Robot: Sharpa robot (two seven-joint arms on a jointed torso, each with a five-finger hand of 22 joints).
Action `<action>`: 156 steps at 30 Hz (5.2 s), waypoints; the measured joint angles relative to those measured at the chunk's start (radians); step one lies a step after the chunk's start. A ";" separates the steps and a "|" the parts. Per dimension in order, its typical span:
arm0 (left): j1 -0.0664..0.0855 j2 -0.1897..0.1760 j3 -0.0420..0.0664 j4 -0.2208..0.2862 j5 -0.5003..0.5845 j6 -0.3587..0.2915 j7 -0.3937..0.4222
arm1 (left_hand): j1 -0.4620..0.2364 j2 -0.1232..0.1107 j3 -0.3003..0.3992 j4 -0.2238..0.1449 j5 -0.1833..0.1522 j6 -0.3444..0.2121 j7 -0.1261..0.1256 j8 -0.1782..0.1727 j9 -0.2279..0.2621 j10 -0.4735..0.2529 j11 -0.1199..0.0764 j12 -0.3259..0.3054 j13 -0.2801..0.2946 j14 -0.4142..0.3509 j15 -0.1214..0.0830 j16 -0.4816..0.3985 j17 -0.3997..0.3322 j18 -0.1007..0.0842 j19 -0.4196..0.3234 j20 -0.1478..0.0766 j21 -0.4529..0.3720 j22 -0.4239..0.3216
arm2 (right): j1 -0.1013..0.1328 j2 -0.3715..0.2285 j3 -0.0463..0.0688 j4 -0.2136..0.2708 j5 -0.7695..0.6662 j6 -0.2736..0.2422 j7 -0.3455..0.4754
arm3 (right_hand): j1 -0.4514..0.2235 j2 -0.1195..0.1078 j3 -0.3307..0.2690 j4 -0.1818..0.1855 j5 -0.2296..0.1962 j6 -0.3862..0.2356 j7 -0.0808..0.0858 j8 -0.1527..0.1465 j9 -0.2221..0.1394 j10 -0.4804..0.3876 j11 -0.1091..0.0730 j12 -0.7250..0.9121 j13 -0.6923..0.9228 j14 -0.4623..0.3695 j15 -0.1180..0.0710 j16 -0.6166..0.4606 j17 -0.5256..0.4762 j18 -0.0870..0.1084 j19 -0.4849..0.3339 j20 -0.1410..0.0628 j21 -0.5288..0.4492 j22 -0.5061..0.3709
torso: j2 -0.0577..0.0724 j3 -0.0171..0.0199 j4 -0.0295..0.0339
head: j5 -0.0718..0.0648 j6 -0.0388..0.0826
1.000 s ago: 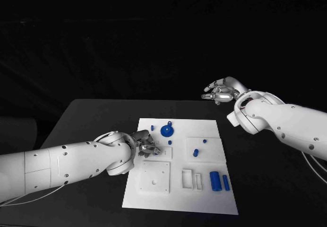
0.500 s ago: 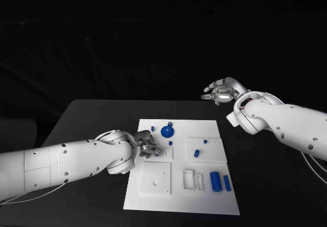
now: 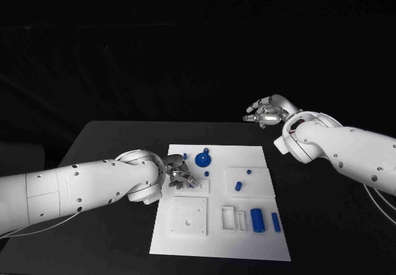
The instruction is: Assemble the parts on the task board
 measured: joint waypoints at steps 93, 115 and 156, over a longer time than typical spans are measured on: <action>0.046 0.143 0.003 -0.215 0.090 0.319 -0.078 | -0.021 0.026 -0.008 -0.038 0.083 0.000 0.000 -0.009 0.065 0.002 -0.005 0.030 -0.032 0.000 0.000 0.031 -0.023 0.000 0.002 0.002 0.016 -0.015 | -0.011 0.014 -0.001 -0.011 0.005 0.009 0.002 | 0.012 0.012 0.003 -0.014 0.000 -0.003 0.000 0.000 0.000 -0.007 0.000 0.008 -0.012 0.000 0.000 0.003 -0.007 0.000 0.000 0.000 -0.008 0.006 | 0.000 -0.0003 0.0007 | 0.001 -0.013; 0.047 0.161 0.000 -0.241 0.092 0.334 -0.078 | -0.024 0.029 -0.002 -0.048 0.082 0.001 -0.001 -0.004 0.073 0.002 -0.005 0.035 -0.035 0.000 -0.001 0.031 -0.027 0.000 0.006 -0.002 0.016 -0.016 | -0.013 0.017 -0.001 -0.012 0.006 0.009 0.002 | 0.012 0.012 0.006 -0.017 0.000 -0.003 0.000 0.000 0.000 -0.007 0.000 0.008 -0.015 0.000 0.000 0.008 -0.009 0.000 0.000 0.000 -0.011 0.009 | 0.000 -0.0002 0.0006 | 0.002 -0.013; 0.050 0.171 0.002 -0.260 0.102 0.375 -0.076 | -0.025 0.030 0.001 -0.049 0.068 0.001 -0.001 -0.014 0.080 0.002 -0.005 0.039 -0.041 0.000 -0.001 0.035 -0.032 0.000 0.008 0.000 0.016 -0.016 | -0.015 0.020 -0.001 -0.015 0.006 0.010 0.003 | 0.015 0.015 0.008 -0.019 0.000 -0.005 0.002 0.000 0.000 -0.007 0.000 0.011 -0.019 0.000 0.000 0.008 -0.010 0.000 0.000 0.000 -0.011 0.010 | 0.000 -0.0002 0.0006 | 0.001 -0.016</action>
